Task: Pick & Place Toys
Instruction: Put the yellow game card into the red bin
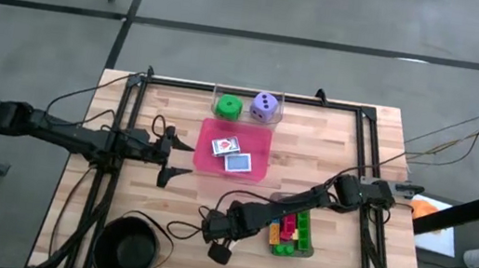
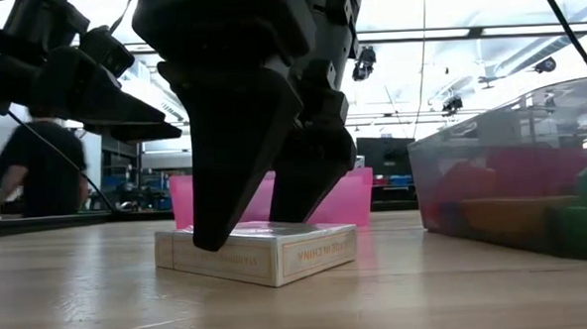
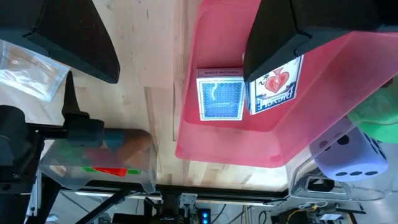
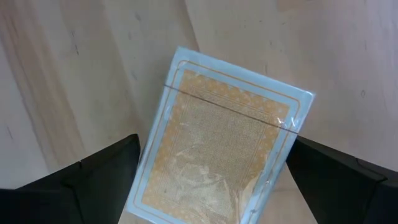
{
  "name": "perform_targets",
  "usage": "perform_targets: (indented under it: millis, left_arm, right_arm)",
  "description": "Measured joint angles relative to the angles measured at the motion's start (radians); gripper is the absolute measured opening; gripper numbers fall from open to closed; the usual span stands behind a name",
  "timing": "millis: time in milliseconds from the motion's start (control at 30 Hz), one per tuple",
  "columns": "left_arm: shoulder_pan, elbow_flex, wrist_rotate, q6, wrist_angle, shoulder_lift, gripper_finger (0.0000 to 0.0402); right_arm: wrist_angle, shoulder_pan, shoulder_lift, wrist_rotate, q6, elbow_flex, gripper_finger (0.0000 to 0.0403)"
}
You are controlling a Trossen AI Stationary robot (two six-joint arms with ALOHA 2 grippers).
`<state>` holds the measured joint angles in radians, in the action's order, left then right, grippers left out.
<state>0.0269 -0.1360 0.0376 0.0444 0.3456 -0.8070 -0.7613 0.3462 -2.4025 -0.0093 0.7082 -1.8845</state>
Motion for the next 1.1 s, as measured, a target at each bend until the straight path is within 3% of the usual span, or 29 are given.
perform_targets:
  millis: [400,633,1100]
  left_arm:
    - [0.0,0.0,0.0,0.0,0.001,0.0,0.0342]
    - [0.0,0.0,0.0,0.0,0.001,0.0,0.0342]
    - [-0.001,0.0,0.0,0.001,0.0,0.0,0.0342]
  right_arm:
    - [-0.008,0.001,-0.015,0.058,0.018,-0.001,0.0389]
    - [-0.025,-0.002,-0.017,0.069,0.006,-0.006,0.0301]
    - [-0.018,-0.002,0.02,0.09,-0.111,-0.003,0.0299]
